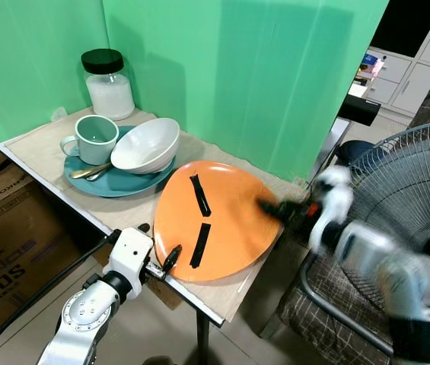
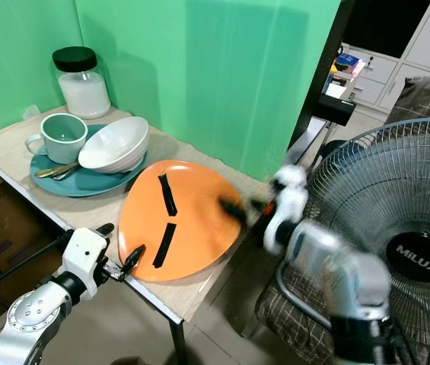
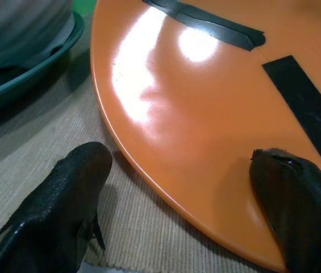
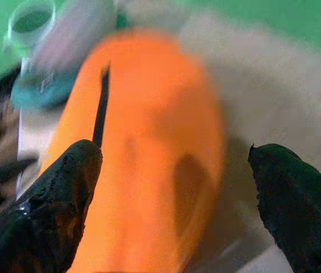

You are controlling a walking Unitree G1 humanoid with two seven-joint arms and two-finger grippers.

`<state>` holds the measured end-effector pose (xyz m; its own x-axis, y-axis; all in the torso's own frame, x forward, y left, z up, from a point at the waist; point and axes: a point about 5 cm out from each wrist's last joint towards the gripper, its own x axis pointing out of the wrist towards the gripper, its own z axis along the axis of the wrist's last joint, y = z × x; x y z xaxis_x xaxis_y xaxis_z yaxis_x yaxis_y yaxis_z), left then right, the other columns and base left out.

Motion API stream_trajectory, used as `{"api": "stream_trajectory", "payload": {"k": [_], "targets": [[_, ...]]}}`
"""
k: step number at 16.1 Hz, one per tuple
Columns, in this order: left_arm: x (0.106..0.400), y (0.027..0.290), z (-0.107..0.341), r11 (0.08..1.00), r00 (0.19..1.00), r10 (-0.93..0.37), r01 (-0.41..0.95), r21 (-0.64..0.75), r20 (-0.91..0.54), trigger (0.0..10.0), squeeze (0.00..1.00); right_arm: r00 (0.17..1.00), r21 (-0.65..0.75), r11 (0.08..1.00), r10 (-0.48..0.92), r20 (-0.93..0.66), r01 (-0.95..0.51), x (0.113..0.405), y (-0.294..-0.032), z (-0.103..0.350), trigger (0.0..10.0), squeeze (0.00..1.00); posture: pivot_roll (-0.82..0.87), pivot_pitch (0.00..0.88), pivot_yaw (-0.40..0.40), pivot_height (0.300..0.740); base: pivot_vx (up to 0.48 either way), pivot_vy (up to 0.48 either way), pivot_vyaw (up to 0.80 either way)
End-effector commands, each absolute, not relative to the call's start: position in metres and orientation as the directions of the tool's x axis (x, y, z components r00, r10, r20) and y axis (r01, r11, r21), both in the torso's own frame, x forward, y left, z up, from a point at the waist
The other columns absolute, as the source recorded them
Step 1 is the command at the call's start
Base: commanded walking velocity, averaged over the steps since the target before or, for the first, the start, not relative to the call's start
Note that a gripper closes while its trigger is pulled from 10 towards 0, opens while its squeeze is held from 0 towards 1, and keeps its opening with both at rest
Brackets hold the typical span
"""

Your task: Setting the table

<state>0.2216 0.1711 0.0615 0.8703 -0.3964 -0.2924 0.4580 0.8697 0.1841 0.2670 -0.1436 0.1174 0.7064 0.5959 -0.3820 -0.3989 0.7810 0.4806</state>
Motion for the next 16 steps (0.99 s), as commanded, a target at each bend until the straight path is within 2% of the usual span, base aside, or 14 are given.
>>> {"api": "stream_trajectory", "payload": {"k": [1, 2, 3, 4, 10, 16], "targets": [[0.216, 0.169, 0.047, 0.858, 0.840, -0.398, 0.483, 0.175, -0.369, 10.0, 0.00, 0.703, 0.463, 0.781, 0.601, -0.379, -0.418, 0.267, -0.142, 0.122, 6.4, 0.00, 0.10, 0.000, -0.040, 0.740, 0.000, 0.000, 0.00], [0.216, 0.169, 0.047, 0.857, 0.839, -0.399, 0.485, 0.176, -0.369, 10.0, 0.00, 0.697, 0.481, 0.770, 0.612, -0.373, -0.419, 0.267, -0.139, 0.121, 2.6, 0.00, 0.10, 0.000, -0.039, 0.740, 0.000, 0.000, 0.00], [0.216, 0.169, 0.047, 0.856, 0.839, -0.400, 0.485, 0.176, -0.370, 10.0, 0.00, 0.692, 0.496, 0.759, 0.623, -0.365, -0.422, 0.267, -0.138, 0.121, 1.9, 0.00, 0.10, 0.000, -0.039, 0.740, 0.000, 0.000, 0.00], [0.216, 0.169, 0.047, 0.856, 0.839, -0.400, 0.486, 0.177, -0.370, 10.0, 0.00, 0.690, 0.508, 0.750, 0.630, -0.356, -0.423, 0.266, -0.137, 0.122, 0.0, 0.00, 0.10, 0.000, -0.039, 0.740, 0.000, 0.000, 0.00], [0.219, 0.168, 0.047, 0.857, 0.843, -0.397, 0.482, 0.183, -0.362, 10.0, 0.00, 0.678, 0.593, 0.685, 0.674, -0.294, -0.423, 0.266, -0.128, 0.123, 0.0, 0.00, 0.10, 0.000, -0.044, 0.740, 0.000, 0.000, 0.00], [0.222, 0.170, 0.048, 0.866, 0.856, -0.382, 0.463, 0.190, -0.348, 10.0, 0.00, 0.654, 0.642, 0.681, 0.669, -0.352, -0.352, 0.263, -0.128, 0.111, 0.0, 0.00, 0.10, 0.000, -0.047, 0.740, 0.000, 0.000, 0.00]]}}
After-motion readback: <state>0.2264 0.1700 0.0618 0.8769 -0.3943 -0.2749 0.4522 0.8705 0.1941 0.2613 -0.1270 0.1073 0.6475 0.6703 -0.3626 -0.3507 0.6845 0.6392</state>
